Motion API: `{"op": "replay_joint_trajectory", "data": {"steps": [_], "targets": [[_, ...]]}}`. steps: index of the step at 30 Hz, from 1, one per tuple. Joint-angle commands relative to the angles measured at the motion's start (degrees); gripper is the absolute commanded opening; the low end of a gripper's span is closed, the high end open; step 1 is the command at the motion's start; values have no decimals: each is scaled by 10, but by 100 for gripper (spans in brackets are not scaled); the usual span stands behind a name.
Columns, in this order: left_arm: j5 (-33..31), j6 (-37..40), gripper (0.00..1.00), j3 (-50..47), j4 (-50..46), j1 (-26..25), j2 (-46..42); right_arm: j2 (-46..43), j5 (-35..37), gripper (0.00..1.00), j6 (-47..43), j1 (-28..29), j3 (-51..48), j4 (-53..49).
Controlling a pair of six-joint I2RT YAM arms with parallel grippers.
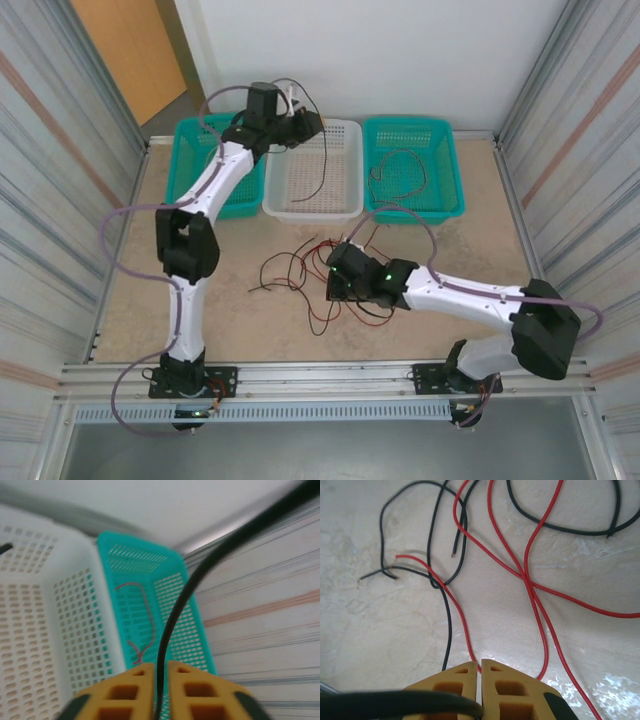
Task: Untangle the cables
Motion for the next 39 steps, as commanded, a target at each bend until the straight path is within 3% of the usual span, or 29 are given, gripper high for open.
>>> {"op": "replay_joint_trajectory", "data": {"steps": [1,4,5,6,10,14,18,23,27,31,39], "targets": [[-2,48,52,33,-61,-6,15,-47,36,0,13,0,8,-40],[-22,76,74,5,-74,-12,6,-69,41,0,5,-7,15,-50],[-35,85,90,-10,-74,-14,-6,-74,42,0,1,-10,18,-52],[-48,96,99,-26,-74,-15,-18,-77,40,0,-4,-13,23,-54],[-63,133,99,-48,-95,-16,-64,-85,37,0,-24,-19,48,-60],[-93,167,98,-133,-72,-16,-184,-99,30,0,-47,-18,75,-53],[-119,176,84,-290,-17,-16,-349,-126,20,0,-77,-17,101,-34],[-49,142,74,-553,136,-30,-575,-159,17,0,-128,-18,138,-13],[-8,204,74,-656,167,-121,-701,-167,11,0,-149,-27,174,-10],[-58,288,76,-694,131,-240,-751,-170,4,0,-159,-32,204,-2],[-96,320,69,-683,72,-314,-703,-170,-6,0,-153,-33,220,22]]}}
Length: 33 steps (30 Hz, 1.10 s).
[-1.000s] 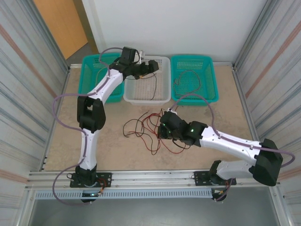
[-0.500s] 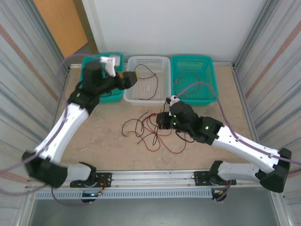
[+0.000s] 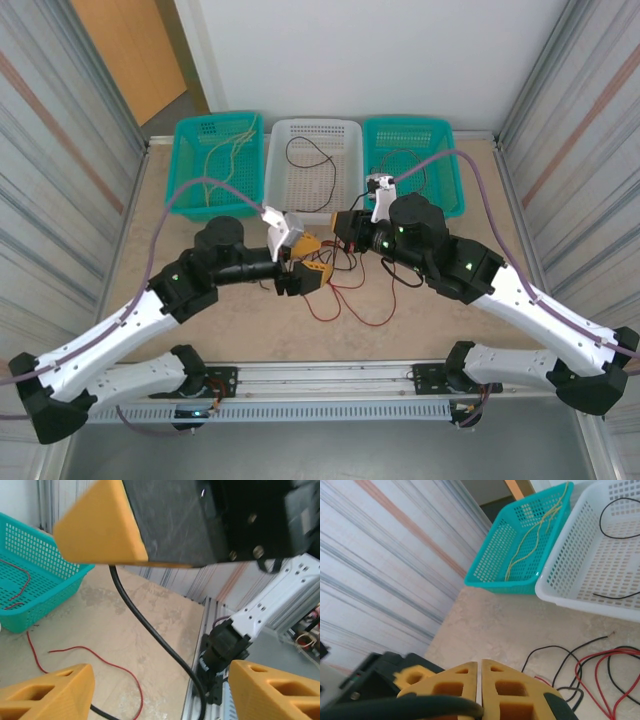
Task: Untangle the cables
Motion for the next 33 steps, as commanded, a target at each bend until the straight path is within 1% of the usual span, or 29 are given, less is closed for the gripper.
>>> {"op": "replay_joint_trajectory", "data": {"steps": [1,3,5,9,12,17,19,20,24,31,32,33], "targets": [[-36,44,67,11,-31,-25,22,-11,-12,0,-8,-2,17,23],[-62,60,66,13,-36,-50,32,-11,-16,0,-4,-2,17,28],[-89,72,62,14,-37,-76,43,-12,-17,0,-1,0,15,31],[-183,97,46,25,-54,-131,66,-15,-16,0,5,2,9,39],[-246,101,31,23,-59,-159,75,-14,-16,0,6,3,9,40],[-269,85,14,3,-44,-169,63,-15,-10,0,6,2,9,38],[-284,77,2,-5,-36,-169,55,-14,-8,0,7,0,10,38],[-294,73,0,-8,-34,-169,51,-13,-8,0,8,-1,10,37],[-300,73,0,-16,-27,-169,34,-10,-8,0,11,-5,11,38],[-283,81,0,-26,-10,-169,11,-10,-7,0,12,-11,12,29],[-282,82,0,-23,-11,-169,9,-10,-7,2,12,-12,13,27],[-284,82,0,-20,-12,-169,7,-10,-7,9,12,-14,11,26]]}}
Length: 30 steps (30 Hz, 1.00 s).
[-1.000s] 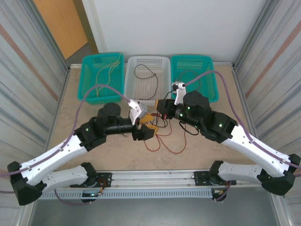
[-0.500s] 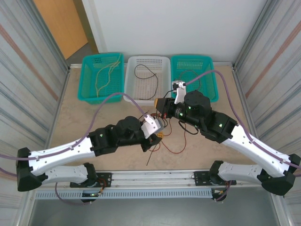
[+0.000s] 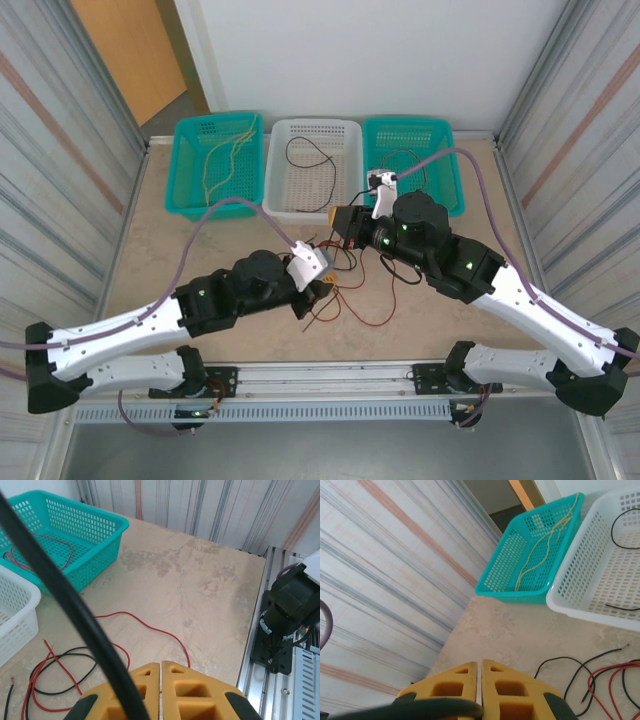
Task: Untangle the cables
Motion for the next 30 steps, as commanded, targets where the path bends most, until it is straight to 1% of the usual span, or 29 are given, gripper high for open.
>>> {"op": "replay_joint_trajectory", "data": {"steps": [1,2,3,5,6,8,9,10,14,16,19,23,27,30], "targets": [[-12,2,0,9,20,-2,-19,-11,4,21,8,-8,10,-6],[-13,0,0,15,17,2,-21,-14,11,32,8,-9,9,-12],[-8,-3,0,21,14,9,-23,-15,19,39,7,-12,9,-22],[13,-12,0,40,2,33,-21,-23,53,49,8,-18,10,-56],[28,-14,0,52,-5,48,-16,-27,71,58,10,-21,9,-75],[58,-14,0,88,-29,87,-1,-36,123,67,22,-31,4,-127],[69,-12,0,106,-37,103,8,-36,136,70,30,-41,-2,-146],[80,-10,0,125,-43,124,18,-57,141,72,40,-57,-11,-168],[114,-7,0,206,-45,199,74,-82,135,70,81,-121,-53,-250],[128,-5,0,247,-45,229,109,-96,137,70,97,-134,-77,-274],[154,-8,0,311,-47,273,168,-116,141,67,114,-142,-109,-299],[204,-38,0,388,-38,337,248,-137,141,62,125,-144,-135,-316],[230,-55,0,461,-30,377,327,-152,144,59,129,-144,-149,-319],[251,-67,0,542,-55,398,401,-152,143,57,128,-145,-151,-319]]}}
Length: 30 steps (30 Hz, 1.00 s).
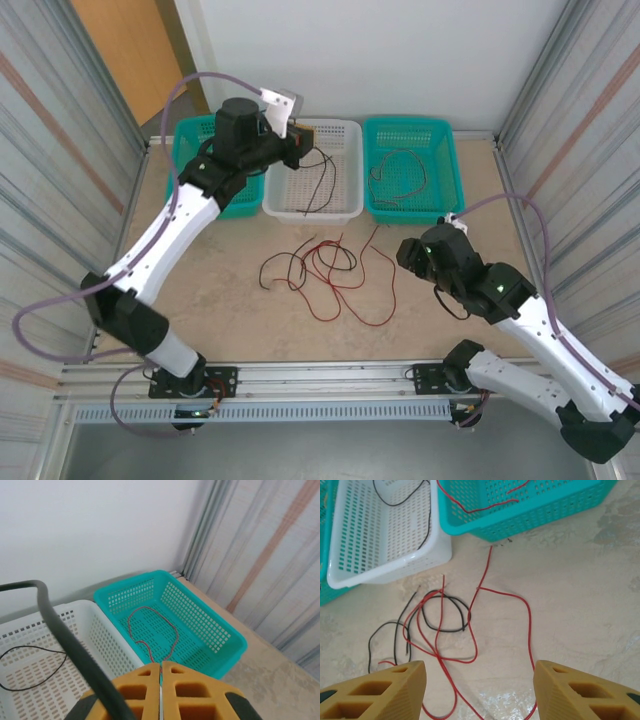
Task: Untangle the cables
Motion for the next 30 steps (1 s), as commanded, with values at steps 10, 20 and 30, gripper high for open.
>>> {"op": "replay_joint_trajectory", "data": {"steps": [10,20,30], "targets": [[32,-27,54,209,-141,22,248,-1,20,52,7,-5,-1,-15],[-5,-43,84,90,-121,22,154,28,9,58,0,-13,-7,-35],[-39,-80,80,-182,-63,1,-120,105,-49,58,22,-13,-65,-30]]}}
